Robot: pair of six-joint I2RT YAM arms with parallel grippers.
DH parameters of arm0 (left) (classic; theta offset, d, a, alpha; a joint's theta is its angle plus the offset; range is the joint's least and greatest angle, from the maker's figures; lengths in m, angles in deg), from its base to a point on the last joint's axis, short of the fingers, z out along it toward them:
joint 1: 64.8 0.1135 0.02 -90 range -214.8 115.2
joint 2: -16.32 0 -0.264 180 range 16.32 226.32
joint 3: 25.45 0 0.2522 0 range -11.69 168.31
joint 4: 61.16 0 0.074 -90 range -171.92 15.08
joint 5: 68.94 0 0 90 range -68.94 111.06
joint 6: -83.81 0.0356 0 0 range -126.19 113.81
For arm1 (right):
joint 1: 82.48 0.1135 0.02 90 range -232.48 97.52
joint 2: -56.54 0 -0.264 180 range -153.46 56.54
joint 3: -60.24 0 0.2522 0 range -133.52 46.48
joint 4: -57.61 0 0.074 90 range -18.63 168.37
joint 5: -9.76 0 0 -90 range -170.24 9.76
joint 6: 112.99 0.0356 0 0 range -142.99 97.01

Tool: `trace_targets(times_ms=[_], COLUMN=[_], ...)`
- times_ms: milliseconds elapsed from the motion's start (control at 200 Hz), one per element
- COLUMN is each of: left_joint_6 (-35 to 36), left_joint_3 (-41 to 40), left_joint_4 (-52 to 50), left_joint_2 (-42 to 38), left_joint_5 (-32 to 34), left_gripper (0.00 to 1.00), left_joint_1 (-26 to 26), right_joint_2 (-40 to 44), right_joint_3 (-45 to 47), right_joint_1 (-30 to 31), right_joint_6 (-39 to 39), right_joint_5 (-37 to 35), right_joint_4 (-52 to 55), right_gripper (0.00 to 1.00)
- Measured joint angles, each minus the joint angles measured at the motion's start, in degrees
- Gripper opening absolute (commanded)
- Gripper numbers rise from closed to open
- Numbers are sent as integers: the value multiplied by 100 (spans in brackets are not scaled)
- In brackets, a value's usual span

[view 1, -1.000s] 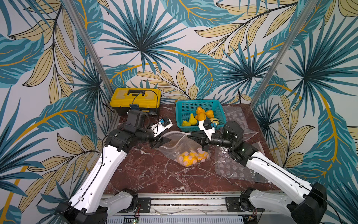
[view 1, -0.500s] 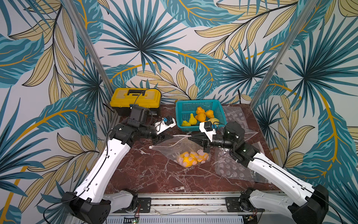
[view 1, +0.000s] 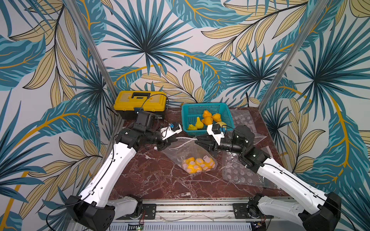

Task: Open the zip-top bag and take out the pear
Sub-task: Open the zipper of the food storage bag.

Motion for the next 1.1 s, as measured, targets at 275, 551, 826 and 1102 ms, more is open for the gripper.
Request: trace_targets(times_ms=[275, 551, 826, 1102], left_joint_6=[-527, -1228, -2610, -4033], left_joint_3=[710, 1056, 643, 144], left_joint_4=[-28, -63, -98, -85], left_joint_2=[31, 138, 98, 651], left_joint_5=[1714, 3757, 3067, 1668], left_gripper=[0, 0, 0, 0], left_joint_1=[337, 387, 398, 70], right_joint_2=[72, 55, -267, -564], right_joint_3=[-4, -13, -103, -50], right_joint_1=[0, 0, 0, 2], right_joint_6=[15, 109, 835, 2691], right_joint_5=[-778, -1344, -1917, -2162], right_joint_4=[42, 188, 562, 538], right_gripper=[55, 55, 55, 40])
